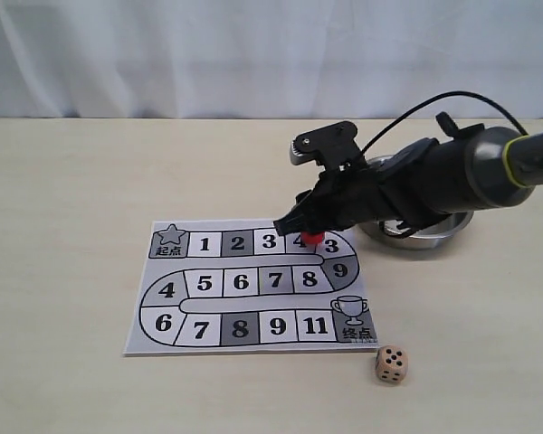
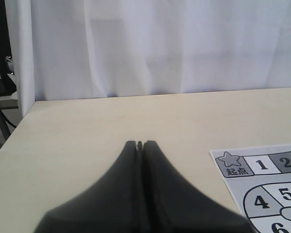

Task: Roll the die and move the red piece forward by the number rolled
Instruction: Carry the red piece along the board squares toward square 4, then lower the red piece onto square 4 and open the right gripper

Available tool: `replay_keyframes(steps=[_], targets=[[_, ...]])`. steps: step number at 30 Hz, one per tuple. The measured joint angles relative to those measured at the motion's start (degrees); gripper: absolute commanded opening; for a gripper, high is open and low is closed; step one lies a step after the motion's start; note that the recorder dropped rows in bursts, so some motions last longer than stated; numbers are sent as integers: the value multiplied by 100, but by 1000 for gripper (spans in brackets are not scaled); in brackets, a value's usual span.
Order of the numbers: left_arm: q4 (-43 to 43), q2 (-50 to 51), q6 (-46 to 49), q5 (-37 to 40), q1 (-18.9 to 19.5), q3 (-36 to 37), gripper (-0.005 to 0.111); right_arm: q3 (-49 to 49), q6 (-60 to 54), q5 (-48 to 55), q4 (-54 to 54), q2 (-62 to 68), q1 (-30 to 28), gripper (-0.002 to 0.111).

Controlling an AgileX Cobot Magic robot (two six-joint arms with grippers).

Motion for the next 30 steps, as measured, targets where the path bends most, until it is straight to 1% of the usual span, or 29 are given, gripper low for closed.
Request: replay_keyframes(steps=[7, 13, 18, 25, 28, 30], targets=[[0, 0, 0, 0, 0, 0, 0, 88, -38, -49, 0, -750, 0, 4], [0, 0, 0, 0, 0, 0, 0, 592, -63, -577, -78, -1175, 5, 4], [0, 0, 0, 0, 0, 0, 0, 833, 80, -754, -78, -1225, 5, 4], [0, 0, 0, 0, 0, 0, 0, 870, 392, -955, -88, -1225, 83, 4], [0, 0, 0, 0, 0, 0, 0, 984, 603, -1299, -342, -1225, 215, 4], [0, 0, 0, 0, 0, 0, 0, 1056, 987, -1518, -742, -1177, 319, 4]])
